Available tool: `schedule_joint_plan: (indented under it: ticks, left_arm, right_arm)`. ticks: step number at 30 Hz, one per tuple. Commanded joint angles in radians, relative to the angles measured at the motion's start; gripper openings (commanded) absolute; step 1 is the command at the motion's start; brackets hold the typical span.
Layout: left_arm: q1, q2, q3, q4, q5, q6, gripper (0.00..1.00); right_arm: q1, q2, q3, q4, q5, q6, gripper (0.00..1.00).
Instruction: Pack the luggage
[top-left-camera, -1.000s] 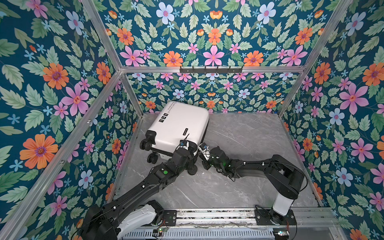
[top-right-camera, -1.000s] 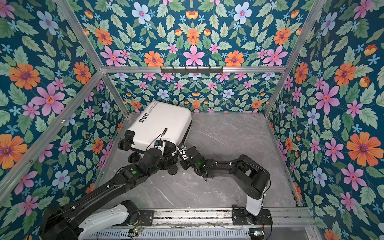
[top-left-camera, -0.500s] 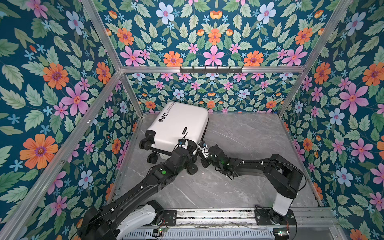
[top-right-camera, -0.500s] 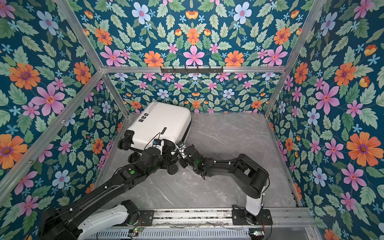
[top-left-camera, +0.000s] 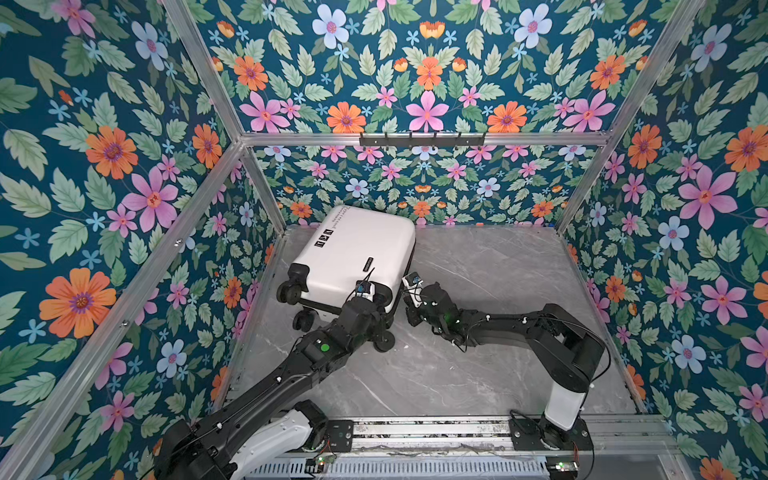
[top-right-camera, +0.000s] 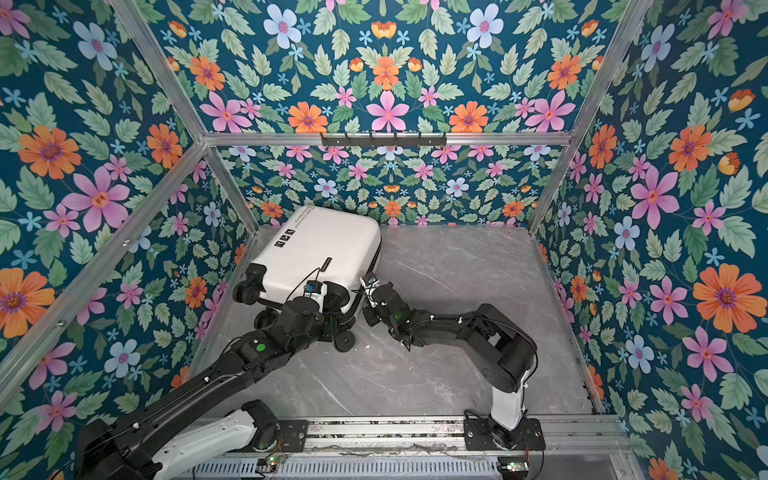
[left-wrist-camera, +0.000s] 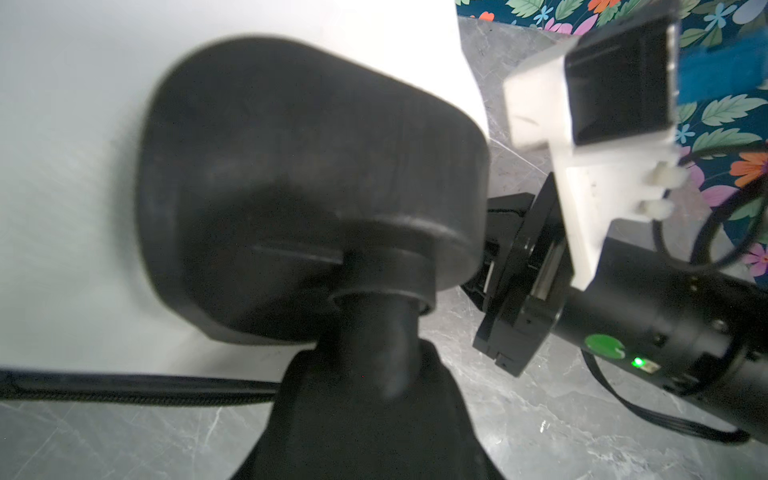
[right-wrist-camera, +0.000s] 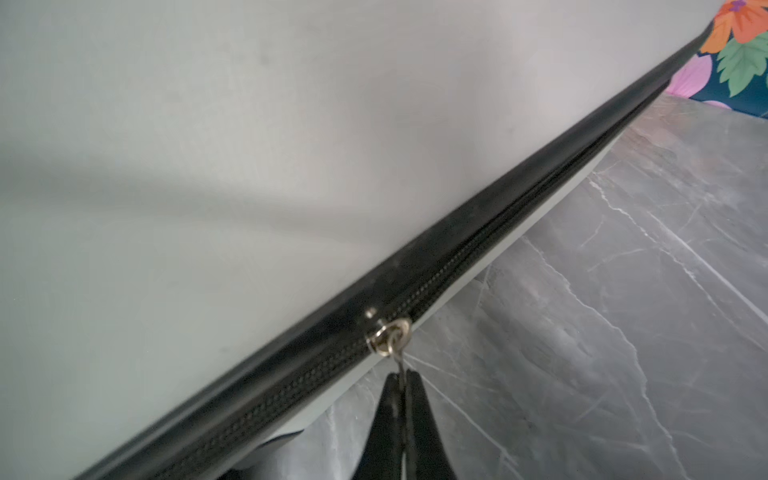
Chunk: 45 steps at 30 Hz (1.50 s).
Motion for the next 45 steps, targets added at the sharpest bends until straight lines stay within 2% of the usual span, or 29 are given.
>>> schedule_joint_plan:
  ticks: [1,23,37,41,45]
  left_arm:
    - [0.001,-0.003,-0.002,-0.047,-0.005,-0.006,0.00]
    - [-0.010,-0.002,-0.022,-0.038,0.162,0.040,0.00]
    - [-0.057,0.007,-0.036,-0.038,0.264,0.051,0.00]
    - [-0.060,-0.007,-0.044,-0.045,0.246,0.043,0.00]
    - [-0.060,-0.032,-0.042,-0.053,0.206,0.034,0.00]
  right_arm:
    - [-0.026,0.002,0.017,0.026,0.068,0.055,0.00]
    - [-0.190,0.147,0.307,-0.121,0.075,0.150,0.00]
    - [-0.298,0.262,0.509,-0.175,-0.034,0.273,0.00]
    - [-0.309,0.282,0.547,-0.196,-0.057,0.280,0.00]
    - [-0.318,0.240,0.479,-0.138,-0.070,0.282,0.00]
